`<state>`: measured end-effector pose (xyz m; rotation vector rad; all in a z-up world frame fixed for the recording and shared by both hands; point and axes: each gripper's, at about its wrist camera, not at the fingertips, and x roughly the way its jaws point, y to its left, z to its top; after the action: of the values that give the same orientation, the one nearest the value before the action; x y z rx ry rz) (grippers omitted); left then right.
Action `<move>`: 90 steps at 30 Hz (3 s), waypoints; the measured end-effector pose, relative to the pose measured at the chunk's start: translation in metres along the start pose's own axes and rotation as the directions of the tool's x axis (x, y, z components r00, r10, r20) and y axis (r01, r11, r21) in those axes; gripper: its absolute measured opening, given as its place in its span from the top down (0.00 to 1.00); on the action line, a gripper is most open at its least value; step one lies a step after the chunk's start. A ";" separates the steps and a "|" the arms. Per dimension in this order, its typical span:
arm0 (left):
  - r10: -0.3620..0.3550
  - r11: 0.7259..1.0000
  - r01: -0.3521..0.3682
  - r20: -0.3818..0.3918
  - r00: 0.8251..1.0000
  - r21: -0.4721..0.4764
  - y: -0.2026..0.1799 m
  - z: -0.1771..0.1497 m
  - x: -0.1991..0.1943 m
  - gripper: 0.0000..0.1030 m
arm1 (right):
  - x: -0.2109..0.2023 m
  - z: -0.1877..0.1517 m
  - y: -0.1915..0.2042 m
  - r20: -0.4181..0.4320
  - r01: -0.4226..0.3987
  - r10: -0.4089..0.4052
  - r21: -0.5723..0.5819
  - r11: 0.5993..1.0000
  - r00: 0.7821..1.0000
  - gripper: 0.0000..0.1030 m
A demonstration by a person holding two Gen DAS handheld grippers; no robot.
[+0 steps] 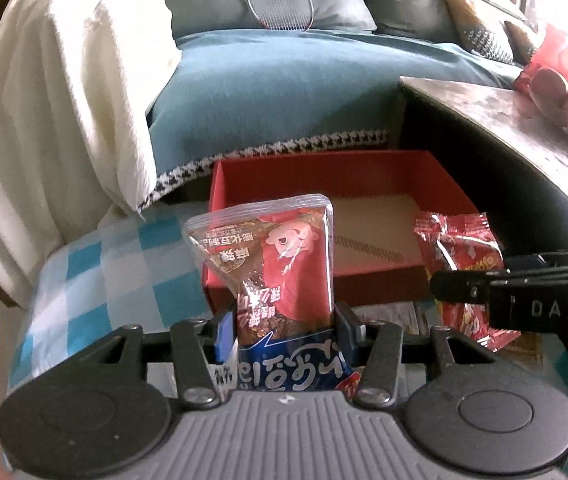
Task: Organize snacks
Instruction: 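Carry both held bags over the red box, then lower both bags into the red box and open both grippers, then withdraw both tools from the box back toward the remaining snacks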
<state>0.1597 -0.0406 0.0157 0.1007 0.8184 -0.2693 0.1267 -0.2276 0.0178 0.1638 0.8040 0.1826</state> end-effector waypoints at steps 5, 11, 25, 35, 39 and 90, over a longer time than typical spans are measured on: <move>0.012 1.000 -0.013 0.014 1.000 0.015 -0.002 0.013 0.011 0.58 | 0.007 0.015 -0.003 0.019 0.004 -0.004 0.010 1.000 1.000 0.40; 0.030 0.999 -0.031 0.032 0.999 0.034 -0.004 0.030 0.026 0.58 | 0.022 0.031 -0.009 0.027 0.010 -0.011 0.019 1.000 1.000 0.40; 0.052 0.998 -0.052 0.008 0.999 0.042 -0.001 0.056 0.073 0.57 | 0.074 0.061 -0.029 0.000 0.053 -0.053 0.032 0.998 0.999 0.40; 0.079 0.995 -0.077 -0.030 0.996 0.066 -0.006 0.062 0.116 0.57 | 0.112 0.068 -0.048 -0.037 0.095 -0.094 0.027 0.995 0.995 0.41; 0.081 0.995 -0.076 -0.065 0.995 0.067 -0.007 0.057 0.132 0.57 | 0.125 0.070 -0.051 -0.038 0.120 -0.120 0.000 0.993 0.992 0.41; 0.104 0.994 -0.103 -0.014 0.994 0.034 0.016 0.036 0.043 0.33 | 0.064 0.035 -0.002 0.065 0.121 -0.116 -0.079 0.990 0.991 0.19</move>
<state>0.2180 -0.0406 0.0086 0.1762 0.8221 -0.1843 0.1956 -0.2174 -0.0035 0.0428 0.7429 0.0984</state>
